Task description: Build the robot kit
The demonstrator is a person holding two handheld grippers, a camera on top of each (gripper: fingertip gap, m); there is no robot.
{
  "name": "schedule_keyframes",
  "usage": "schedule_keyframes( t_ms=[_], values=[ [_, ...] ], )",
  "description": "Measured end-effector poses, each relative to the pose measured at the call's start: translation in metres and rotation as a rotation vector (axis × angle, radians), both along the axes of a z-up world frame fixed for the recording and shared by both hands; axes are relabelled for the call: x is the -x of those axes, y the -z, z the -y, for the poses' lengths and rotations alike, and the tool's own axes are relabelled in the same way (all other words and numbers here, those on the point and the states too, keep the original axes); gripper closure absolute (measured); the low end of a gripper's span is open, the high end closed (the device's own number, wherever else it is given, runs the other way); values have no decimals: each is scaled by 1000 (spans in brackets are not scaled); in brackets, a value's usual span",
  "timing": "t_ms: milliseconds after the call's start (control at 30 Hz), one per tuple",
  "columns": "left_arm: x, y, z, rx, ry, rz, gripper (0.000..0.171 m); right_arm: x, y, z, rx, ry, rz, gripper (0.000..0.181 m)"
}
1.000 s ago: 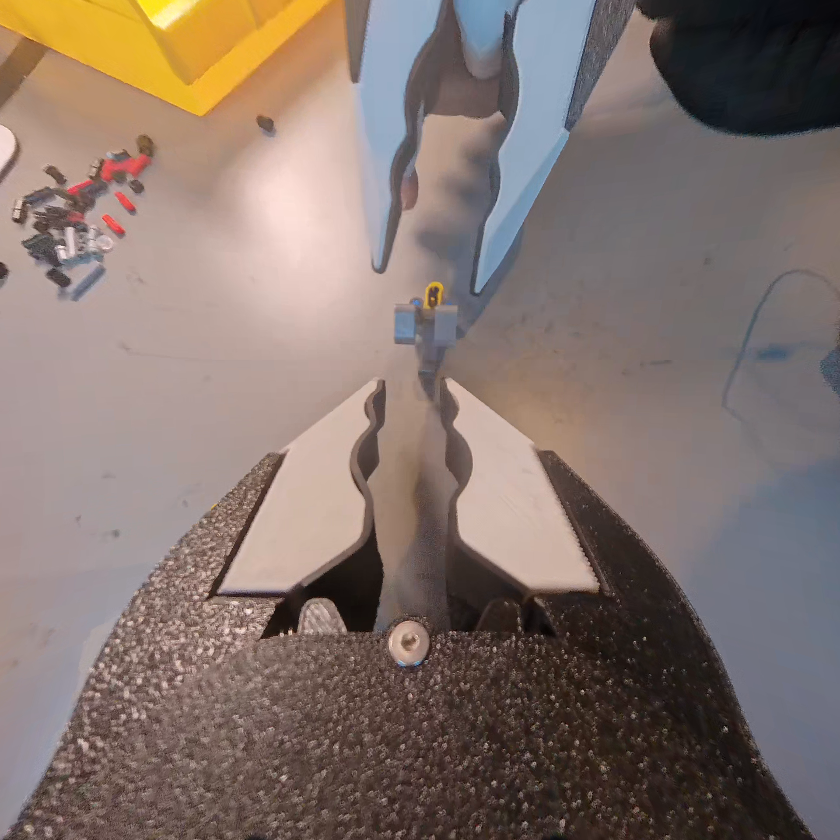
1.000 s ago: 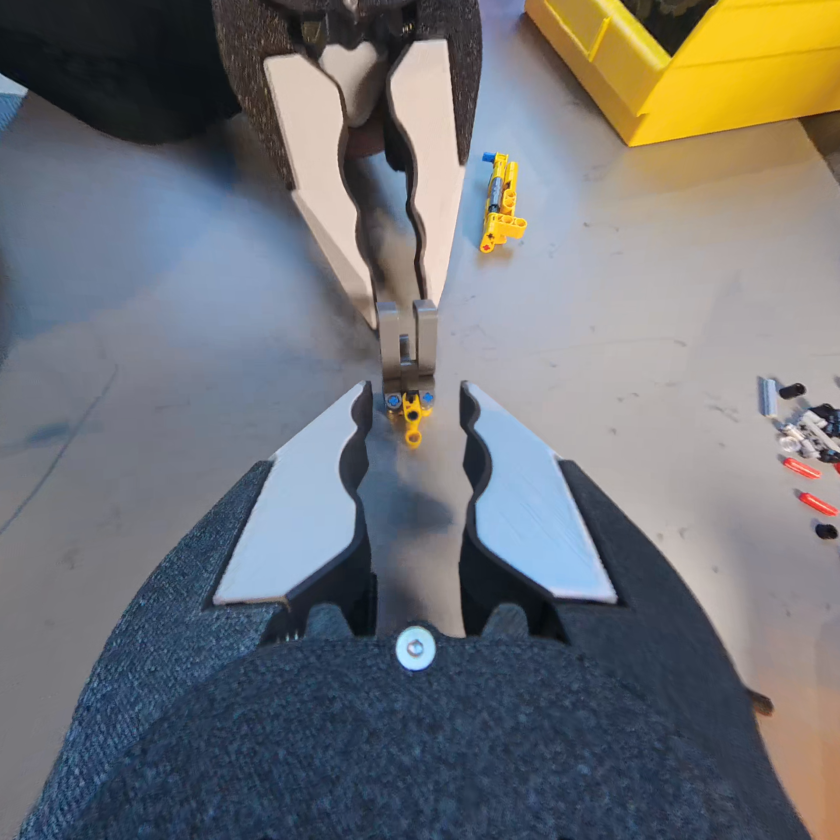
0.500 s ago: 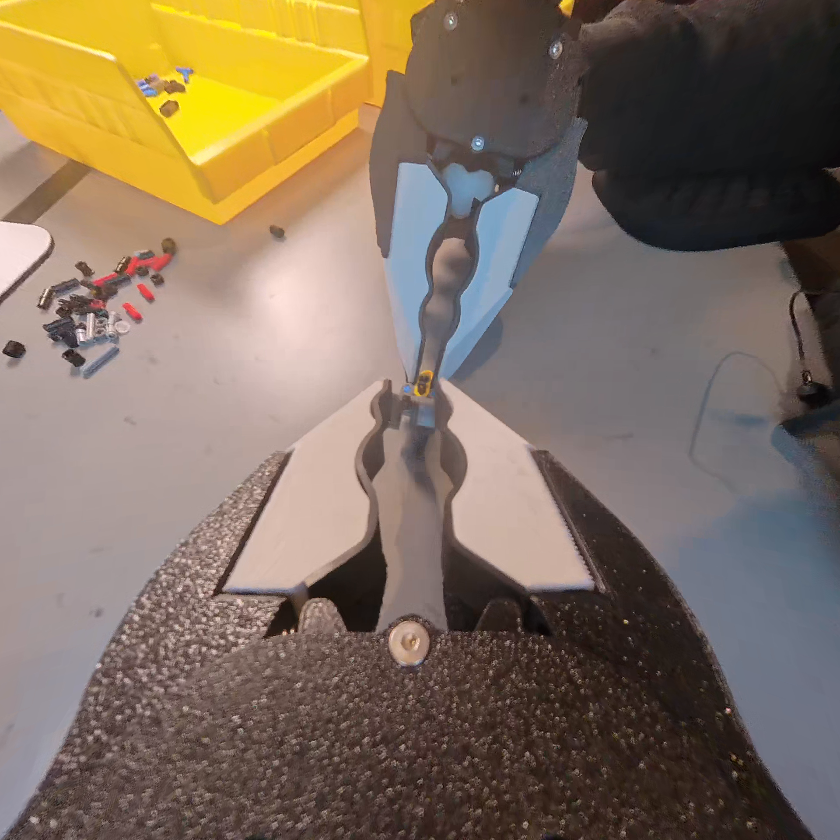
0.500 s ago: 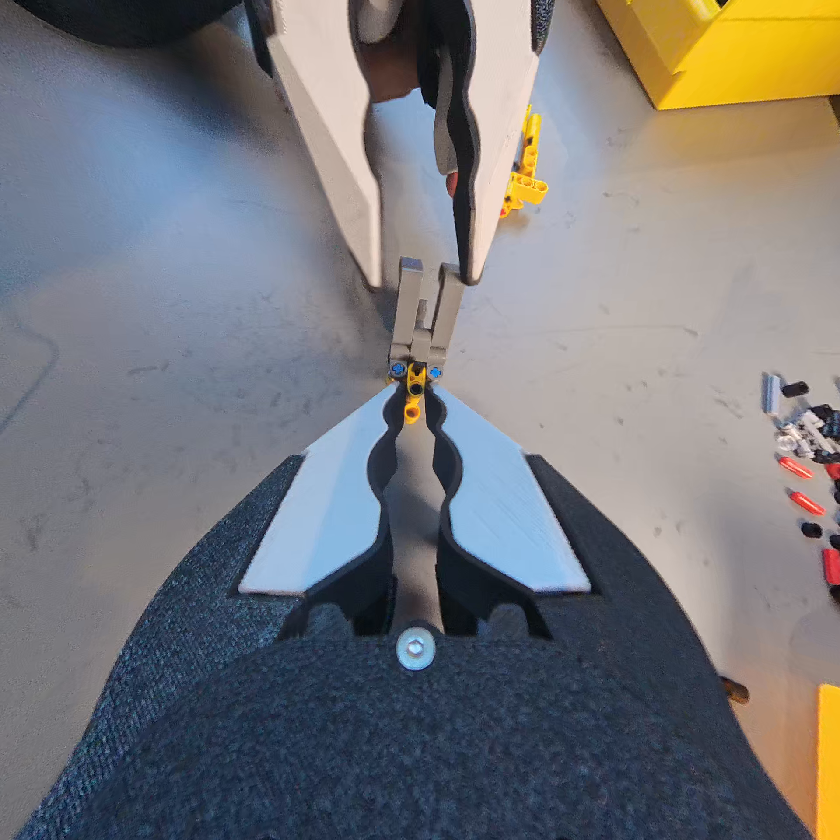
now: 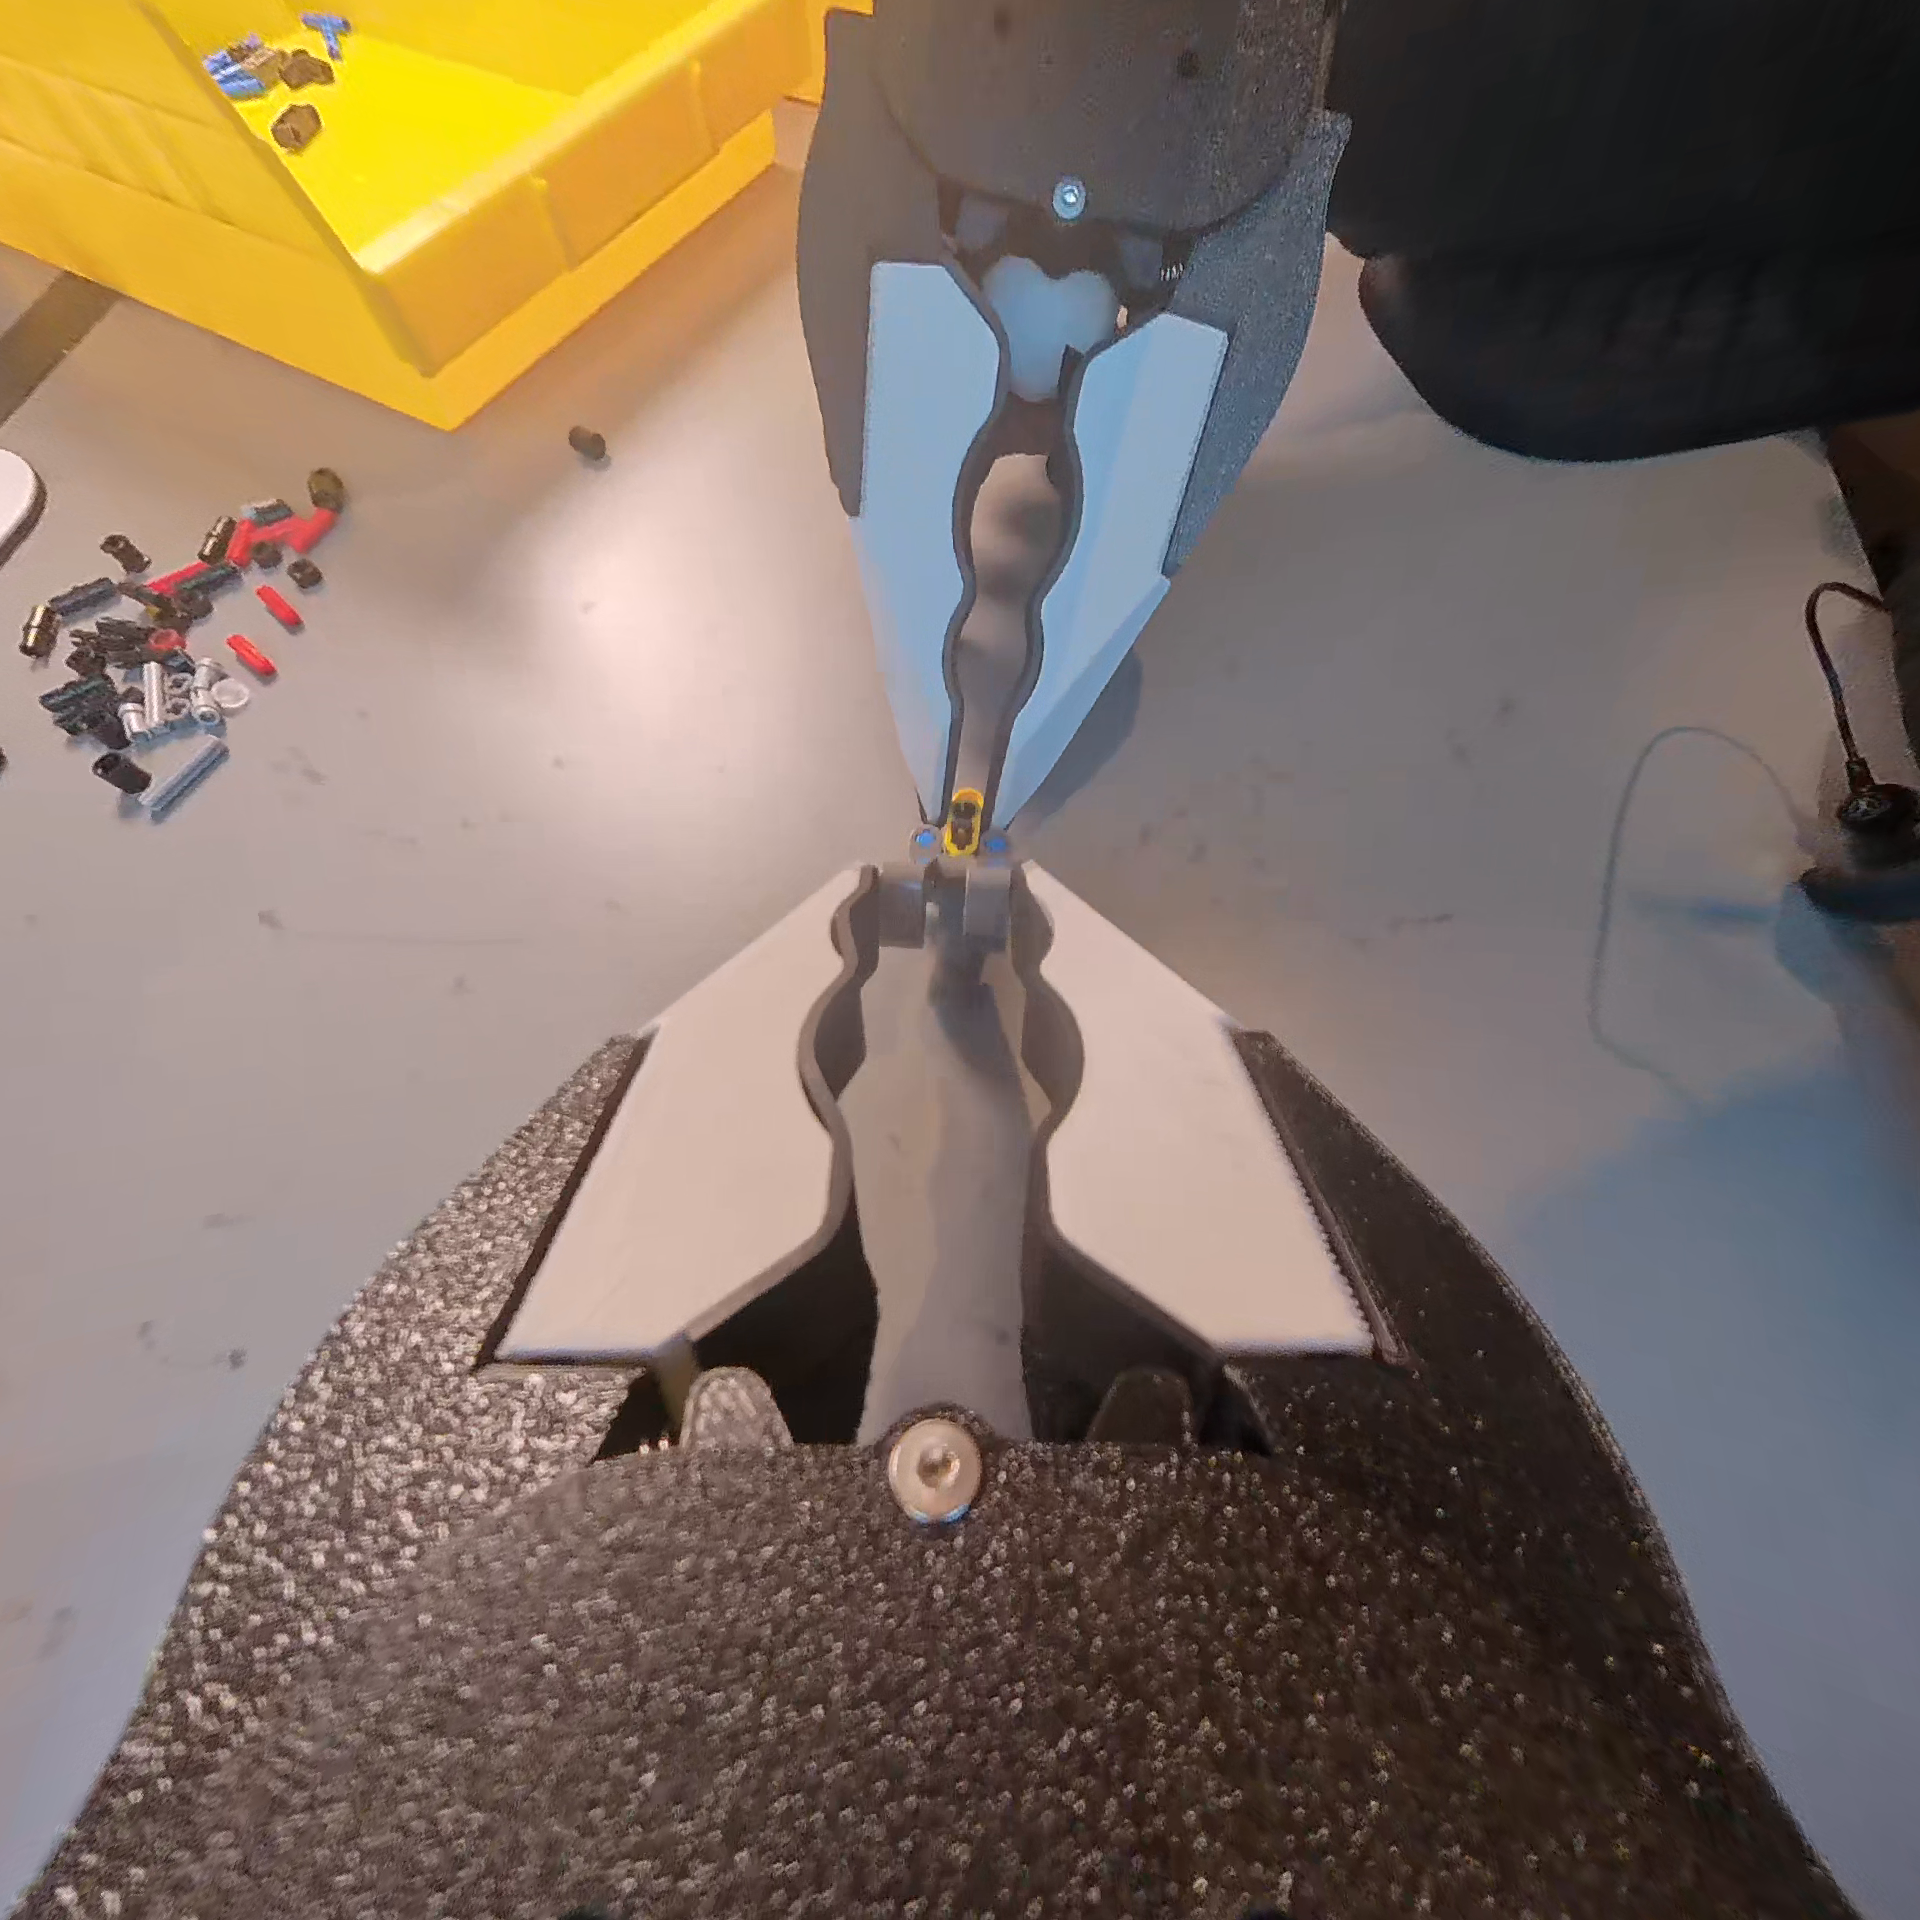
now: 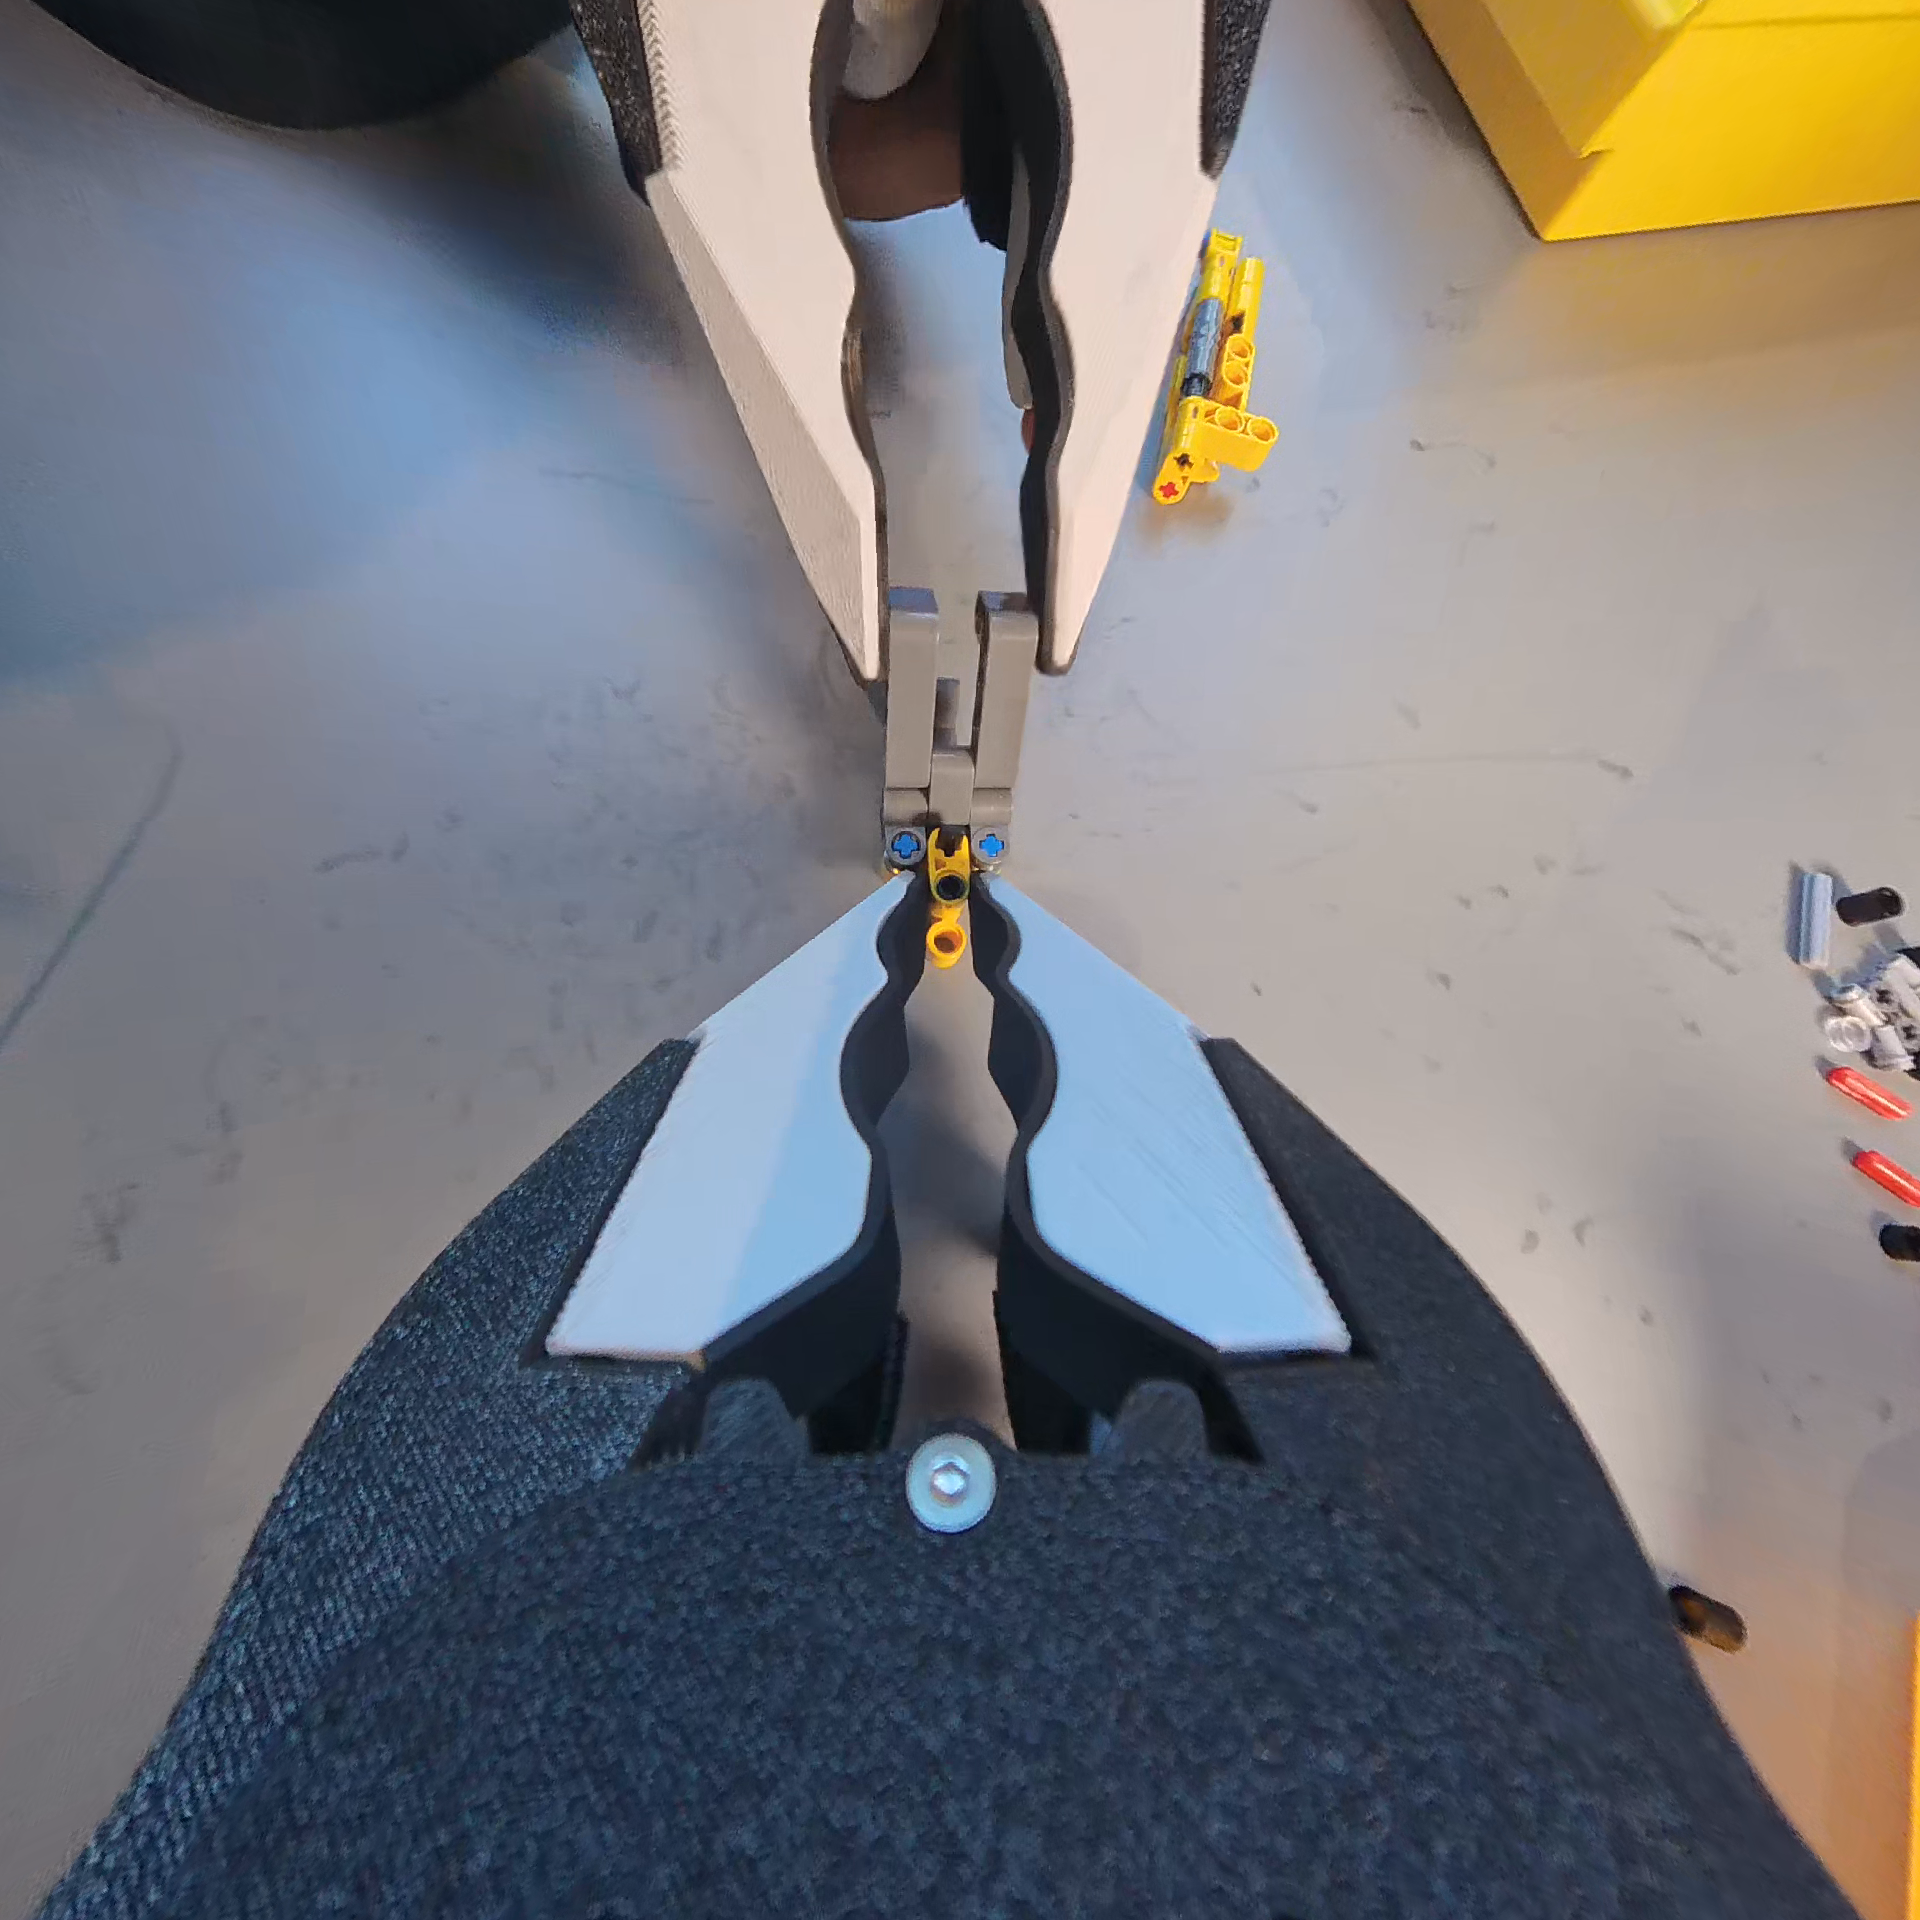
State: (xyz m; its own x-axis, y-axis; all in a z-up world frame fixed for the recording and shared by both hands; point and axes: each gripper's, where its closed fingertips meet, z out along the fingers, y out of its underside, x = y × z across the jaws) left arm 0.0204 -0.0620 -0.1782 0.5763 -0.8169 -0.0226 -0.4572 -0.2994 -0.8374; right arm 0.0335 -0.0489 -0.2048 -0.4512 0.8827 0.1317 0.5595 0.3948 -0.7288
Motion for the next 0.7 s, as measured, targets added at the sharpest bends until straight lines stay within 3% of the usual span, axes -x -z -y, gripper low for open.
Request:
schedule_keyframes(
  t_ms=[300, 700],
  values=[
    [10, 19, 9, 68, 9, -80, 148, 0, 0, 0, 24, 7, 0, 174],
    [9, 14, 7, 83, 1, -22, 149, 0, 0, 1, 14, 10, 11, 175]
  ],
)
